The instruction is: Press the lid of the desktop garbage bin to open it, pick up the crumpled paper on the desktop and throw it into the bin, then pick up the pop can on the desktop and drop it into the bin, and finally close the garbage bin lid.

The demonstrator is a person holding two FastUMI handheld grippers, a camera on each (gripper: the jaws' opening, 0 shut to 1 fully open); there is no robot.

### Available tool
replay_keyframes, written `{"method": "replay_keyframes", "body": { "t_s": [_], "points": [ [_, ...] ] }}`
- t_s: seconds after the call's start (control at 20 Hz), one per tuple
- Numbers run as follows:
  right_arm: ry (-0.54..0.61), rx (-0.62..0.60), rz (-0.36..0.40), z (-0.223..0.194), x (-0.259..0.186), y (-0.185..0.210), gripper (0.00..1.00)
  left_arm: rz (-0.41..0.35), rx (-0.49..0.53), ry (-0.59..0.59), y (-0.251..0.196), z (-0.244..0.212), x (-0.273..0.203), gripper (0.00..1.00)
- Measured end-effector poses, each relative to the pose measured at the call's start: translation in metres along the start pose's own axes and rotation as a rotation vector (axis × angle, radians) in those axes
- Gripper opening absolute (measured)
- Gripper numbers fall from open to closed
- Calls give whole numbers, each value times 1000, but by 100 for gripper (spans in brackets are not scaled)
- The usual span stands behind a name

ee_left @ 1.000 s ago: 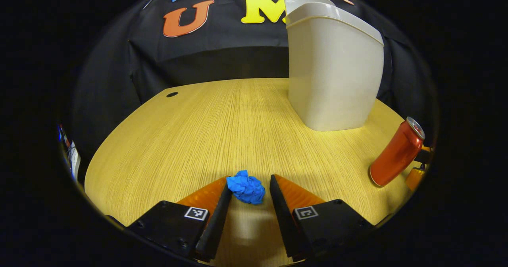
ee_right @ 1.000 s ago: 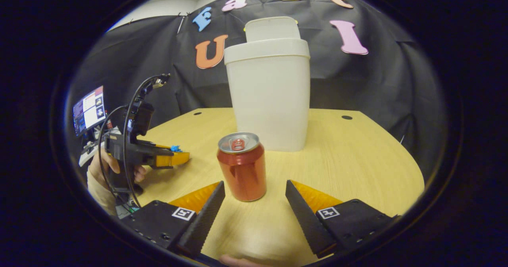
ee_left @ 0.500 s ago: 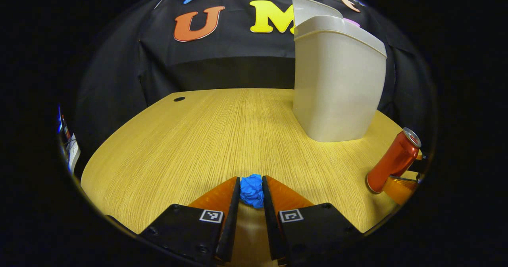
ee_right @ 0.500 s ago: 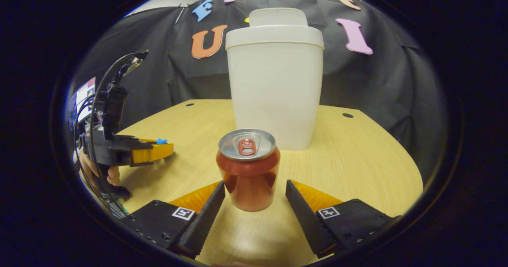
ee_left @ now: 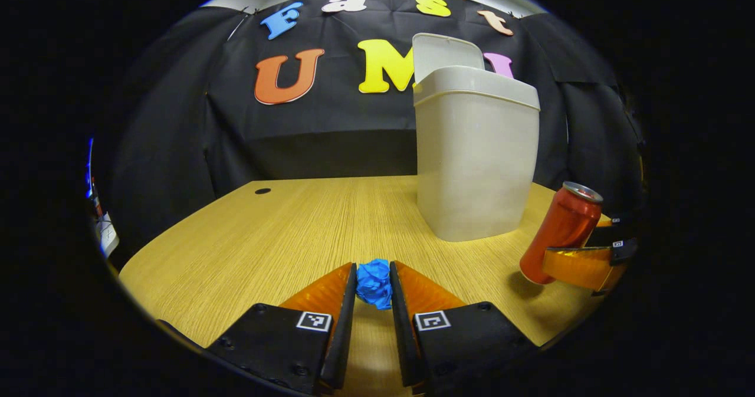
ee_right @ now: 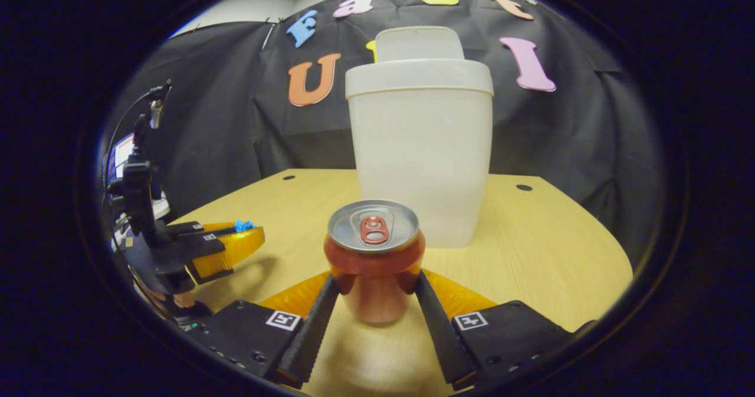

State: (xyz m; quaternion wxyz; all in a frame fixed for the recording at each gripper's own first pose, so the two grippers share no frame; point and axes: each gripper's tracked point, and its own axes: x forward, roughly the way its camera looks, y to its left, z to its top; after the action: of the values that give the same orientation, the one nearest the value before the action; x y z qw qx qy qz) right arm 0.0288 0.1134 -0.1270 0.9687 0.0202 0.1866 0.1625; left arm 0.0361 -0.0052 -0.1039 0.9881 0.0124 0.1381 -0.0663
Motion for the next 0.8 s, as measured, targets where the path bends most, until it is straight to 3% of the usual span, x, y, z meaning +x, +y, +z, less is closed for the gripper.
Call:
{"method": "replay_keyframes", "body": {
  "t_s": [0.25,0.35,0.55,0.8],
  "points": [
    [-120,-8,-38,51,-25,-15,80,32,17,-137,-12,27,-7,37],
    [-167,-21,-68,68,-40,-26,80,17,17,-187,-22,51,-14,37],
    [-229,-29,-117,88,-64,-39,79,60,44,-315,-25,106,-29,37],
    [-277,9,-116,96,-86,-48,78,60,-3,-305,-30,137,-32,36]
  ]
}}
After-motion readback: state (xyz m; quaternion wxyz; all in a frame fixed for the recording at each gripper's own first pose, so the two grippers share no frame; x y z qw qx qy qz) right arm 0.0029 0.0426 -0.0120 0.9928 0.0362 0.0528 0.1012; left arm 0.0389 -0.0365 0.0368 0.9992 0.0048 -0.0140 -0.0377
